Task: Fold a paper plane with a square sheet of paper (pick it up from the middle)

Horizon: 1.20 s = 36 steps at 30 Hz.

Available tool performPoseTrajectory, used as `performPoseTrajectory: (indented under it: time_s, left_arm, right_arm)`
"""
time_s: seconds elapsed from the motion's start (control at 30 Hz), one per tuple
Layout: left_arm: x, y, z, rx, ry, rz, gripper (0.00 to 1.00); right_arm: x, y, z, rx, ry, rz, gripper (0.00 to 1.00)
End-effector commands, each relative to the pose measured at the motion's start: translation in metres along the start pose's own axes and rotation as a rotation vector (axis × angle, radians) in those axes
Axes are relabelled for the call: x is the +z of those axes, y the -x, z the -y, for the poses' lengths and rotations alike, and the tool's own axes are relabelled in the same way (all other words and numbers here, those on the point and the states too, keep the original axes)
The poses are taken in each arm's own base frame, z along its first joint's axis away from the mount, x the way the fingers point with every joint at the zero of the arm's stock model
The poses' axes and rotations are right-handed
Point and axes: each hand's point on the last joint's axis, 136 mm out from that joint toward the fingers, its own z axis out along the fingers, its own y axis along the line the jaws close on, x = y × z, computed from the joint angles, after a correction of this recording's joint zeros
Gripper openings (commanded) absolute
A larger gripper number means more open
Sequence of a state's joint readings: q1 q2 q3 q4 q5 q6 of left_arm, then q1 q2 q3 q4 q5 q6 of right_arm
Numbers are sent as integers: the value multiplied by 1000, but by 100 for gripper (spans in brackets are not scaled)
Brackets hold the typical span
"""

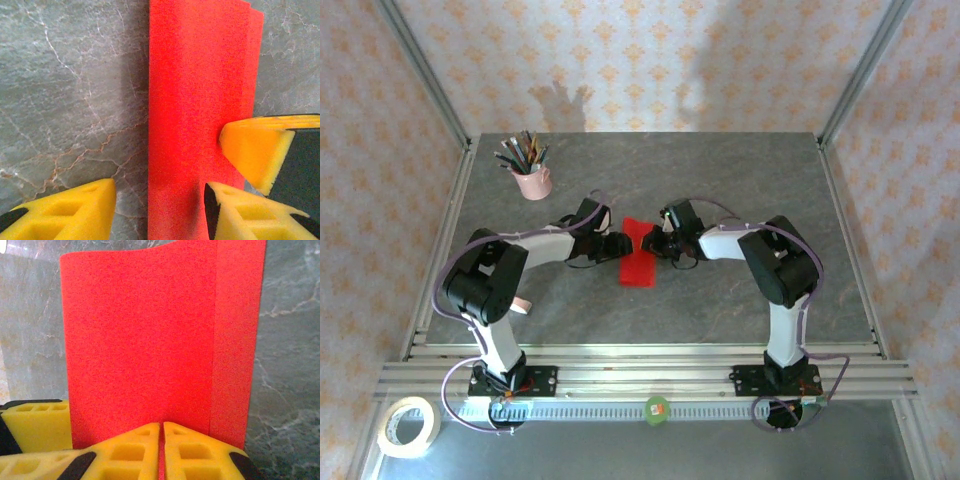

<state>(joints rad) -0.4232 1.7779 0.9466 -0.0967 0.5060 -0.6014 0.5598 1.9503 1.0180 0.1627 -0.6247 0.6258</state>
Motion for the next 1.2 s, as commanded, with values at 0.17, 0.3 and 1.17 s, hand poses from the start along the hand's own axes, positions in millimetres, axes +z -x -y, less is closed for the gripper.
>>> performPoseTrajectory:
  time_s: [0.17,0.3,1.17]
  left_arm:
    - [-1,-21,1,49,9,-51,45]
    - [0,-21,-4,47,34,-49,40]
    - [38,-58,-71,144,395,-199,44]
  right_arm:
    - [-1,2,22,39,-78,20,10]
    - [-5,8,11,29,-43,30,11]
    - [-70,56,14,35,-55,239,27]
